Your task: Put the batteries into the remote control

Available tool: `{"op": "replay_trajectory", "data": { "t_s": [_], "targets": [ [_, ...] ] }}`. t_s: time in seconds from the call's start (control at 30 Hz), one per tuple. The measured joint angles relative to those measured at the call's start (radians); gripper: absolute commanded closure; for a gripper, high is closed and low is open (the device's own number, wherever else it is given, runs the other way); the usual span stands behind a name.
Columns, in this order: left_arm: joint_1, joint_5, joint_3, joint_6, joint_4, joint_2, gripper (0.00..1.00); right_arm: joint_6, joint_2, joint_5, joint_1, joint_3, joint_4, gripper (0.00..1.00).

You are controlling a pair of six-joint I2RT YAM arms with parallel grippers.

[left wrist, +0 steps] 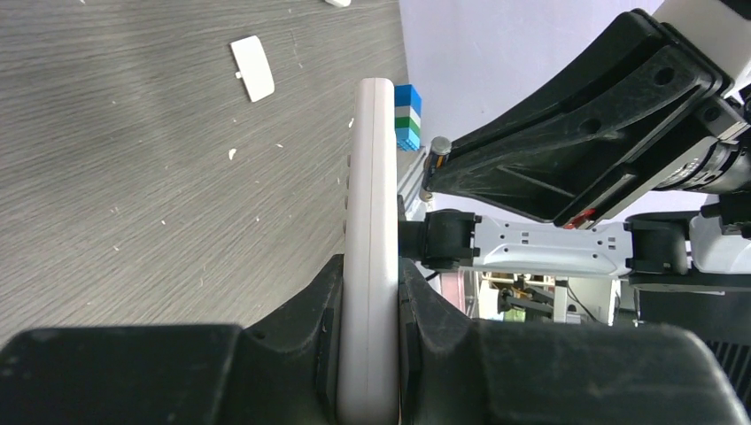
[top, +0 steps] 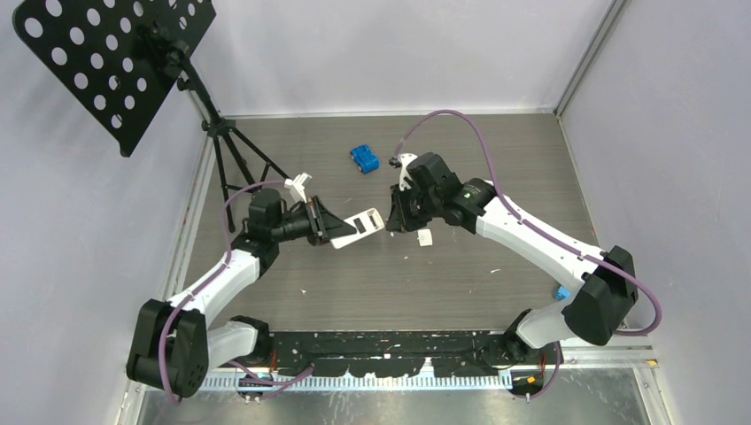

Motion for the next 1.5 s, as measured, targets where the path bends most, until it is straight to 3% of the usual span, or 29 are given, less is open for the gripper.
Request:
{"op": "replay_trajectory", "data": {
  "t_s": [0.4, 1.17, 1.5],
  "targets": [
    [0.000, 0.056, 0.000, -0.037, 0.039, 0.020, 1.00, -0.003, 0.038, 0.048, 0.044, 0.063, -0.003, 0.96],
    [0.000, 0.073, 0.000, -0.071, 0.069, 0.024, 1.00, -0.022, 0.097, 0.171, 0.082, 0.112, -0.027, 0.71],
    [0.000, 0.072, 0.000, -0.094, 0.069, 0.024, 1.00, 0.014, 0.090, 0.180, 0.084, 0.109, -0.013, 0.42]
  ]
}}
